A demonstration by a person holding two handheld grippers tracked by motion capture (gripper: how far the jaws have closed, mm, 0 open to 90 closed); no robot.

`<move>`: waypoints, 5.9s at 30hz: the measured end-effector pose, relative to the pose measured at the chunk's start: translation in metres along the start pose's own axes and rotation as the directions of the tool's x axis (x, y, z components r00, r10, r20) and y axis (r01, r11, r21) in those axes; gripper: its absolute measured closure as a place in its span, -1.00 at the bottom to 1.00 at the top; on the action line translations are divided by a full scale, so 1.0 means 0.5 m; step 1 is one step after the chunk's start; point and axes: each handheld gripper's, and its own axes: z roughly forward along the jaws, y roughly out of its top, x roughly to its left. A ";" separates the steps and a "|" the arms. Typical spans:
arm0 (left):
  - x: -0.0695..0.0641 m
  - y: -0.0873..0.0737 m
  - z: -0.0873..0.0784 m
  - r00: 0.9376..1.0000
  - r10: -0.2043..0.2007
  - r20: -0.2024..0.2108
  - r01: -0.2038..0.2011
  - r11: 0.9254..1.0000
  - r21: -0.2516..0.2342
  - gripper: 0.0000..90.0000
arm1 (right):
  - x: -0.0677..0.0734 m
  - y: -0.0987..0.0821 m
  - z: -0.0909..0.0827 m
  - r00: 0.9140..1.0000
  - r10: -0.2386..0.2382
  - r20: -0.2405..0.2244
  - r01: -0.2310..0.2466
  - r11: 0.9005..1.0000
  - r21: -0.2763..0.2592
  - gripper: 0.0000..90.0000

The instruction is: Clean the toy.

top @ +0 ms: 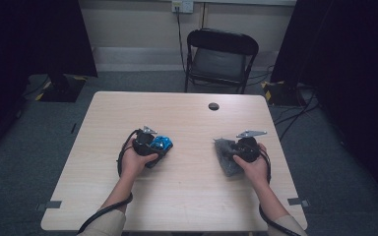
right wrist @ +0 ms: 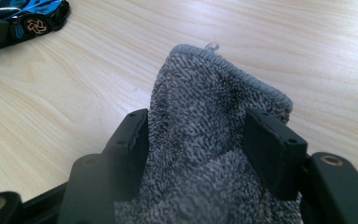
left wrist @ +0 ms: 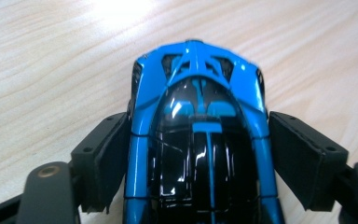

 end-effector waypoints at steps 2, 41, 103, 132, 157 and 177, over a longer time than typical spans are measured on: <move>0.001 0.000 -0.001 1.000 0.003 0.003 -0.003 1.000 0.007 -0.55 | -0.001 0.000 -0.001 1.000 0.004 -0.003 -0.004 1.000 0.002 -0.08; -0.003 0.019 -0.095 0.996 -0.057 0.071 0.059 0.998 -0.038 -0.64 | 0.016 0.024 -0.049 0.999 -0.008 -0.047 0.009 1.000 0.002 -0.56; 0.003 -0.086 -0.188 0.993 -0.005 0.120 0.010 0.999 -0.041 -0.63 | 0.002 -0.071 -0.149 0.992 -0.027 -0.121 0.029 0.999 0.017 -0.64; 0.012 -0.172 -0.204 0.991 0.020 0.135 -0.015 0.999 -0.043 -0.64 | -0.009 -0.159 -0.164 0.993 -0.015 -0.116 0.022 0.998 0.054 -0.64; 0.030 -0.245 -0.229 0.993 0.054 0.102 -0.050 0.998 -0.039 -0.64 | -0.009 -0.202 -0.165 0.995 -0.040 -0.091 0.047 0.996 0.081 -0.64; 0.035 -0.274 -0.228 0.989 0.110 0.095 -0.104 0.993 -0.060 -0.66 | -0.004 -0.219 -0.163 0.994 -0.100 -0.041 0.101 0.994 0.039 -0.65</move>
